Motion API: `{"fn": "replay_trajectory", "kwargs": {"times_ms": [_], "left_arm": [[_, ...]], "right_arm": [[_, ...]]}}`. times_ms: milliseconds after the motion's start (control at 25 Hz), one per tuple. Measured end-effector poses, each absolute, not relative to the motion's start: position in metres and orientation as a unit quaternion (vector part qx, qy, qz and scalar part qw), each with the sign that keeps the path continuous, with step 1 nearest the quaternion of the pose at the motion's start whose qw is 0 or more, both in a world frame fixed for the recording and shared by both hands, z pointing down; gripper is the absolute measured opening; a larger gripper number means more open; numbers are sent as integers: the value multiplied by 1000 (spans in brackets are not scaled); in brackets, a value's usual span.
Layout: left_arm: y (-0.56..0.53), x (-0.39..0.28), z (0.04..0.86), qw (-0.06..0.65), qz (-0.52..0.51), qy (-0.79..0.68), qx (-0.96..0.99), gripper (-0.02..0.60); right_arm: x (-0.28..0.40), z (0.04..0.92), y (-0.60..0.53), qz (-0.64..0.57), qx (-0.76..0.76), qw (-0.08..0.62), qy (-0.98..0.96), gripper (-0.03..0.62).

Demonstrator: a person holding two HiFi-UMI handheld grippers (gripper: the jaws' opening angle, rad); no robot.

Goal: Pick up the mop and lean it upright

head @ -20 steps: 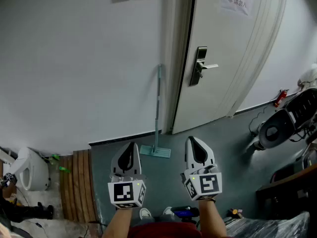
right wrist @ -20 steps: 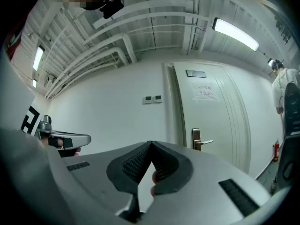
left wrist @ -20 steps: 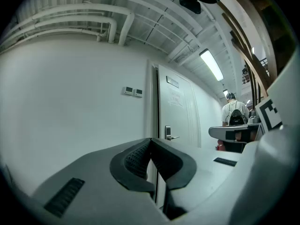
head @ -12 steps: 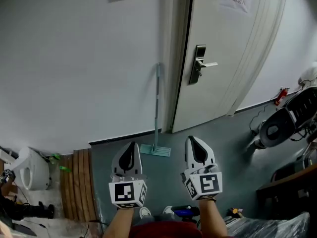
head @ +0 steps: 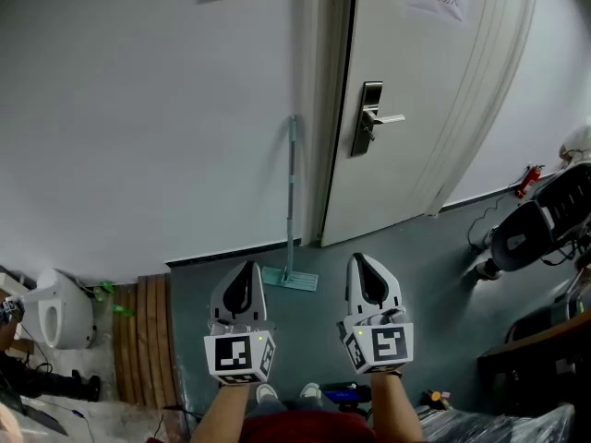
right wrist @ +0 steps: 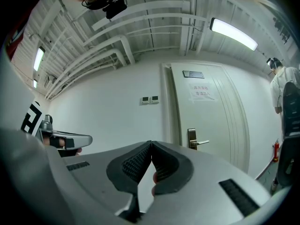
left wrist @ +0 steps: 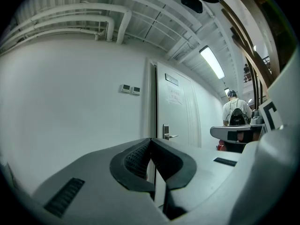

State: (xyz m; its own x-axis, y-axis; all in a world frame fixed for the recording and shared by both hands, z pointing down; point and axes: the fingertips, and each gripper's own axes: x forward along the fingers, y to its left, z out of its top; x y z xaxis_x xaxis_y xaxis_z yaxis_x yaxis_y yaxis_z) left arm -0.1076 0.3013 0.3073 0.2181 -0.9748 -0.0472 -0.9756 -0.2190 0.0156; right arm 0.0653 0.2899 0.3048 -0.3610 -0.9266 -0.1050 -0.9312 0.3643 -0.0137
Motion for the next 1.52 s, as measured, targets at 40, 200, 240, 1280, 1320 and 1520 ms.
{"fn": "replay_trajectory", "kwargs": {"times_ms": [40,200,240,1280,1320,1520], "left_arm": [[301,-104,308,10,23,625,-780,14],[302,-85,311,12,21,629,-777,14],[302,-80,312,12,21,629,-777,14],[150,-100,324,-2,24,607,-795,14],[141,-104,324,-3,24,604,-796,14],[98,-121,322,-7,29,595,-803,14]], "right_arm": [[70,305,289,23,-563,50,824,15],[90,308,289,20,-561,60,826,17],[95,308,290,20,-559,62,827,17],[62,323,145,14,-569,31,822,17],[58,322,137,14,-570,31,821,17],[36,319,99,18,-580,25,814,17]]}}
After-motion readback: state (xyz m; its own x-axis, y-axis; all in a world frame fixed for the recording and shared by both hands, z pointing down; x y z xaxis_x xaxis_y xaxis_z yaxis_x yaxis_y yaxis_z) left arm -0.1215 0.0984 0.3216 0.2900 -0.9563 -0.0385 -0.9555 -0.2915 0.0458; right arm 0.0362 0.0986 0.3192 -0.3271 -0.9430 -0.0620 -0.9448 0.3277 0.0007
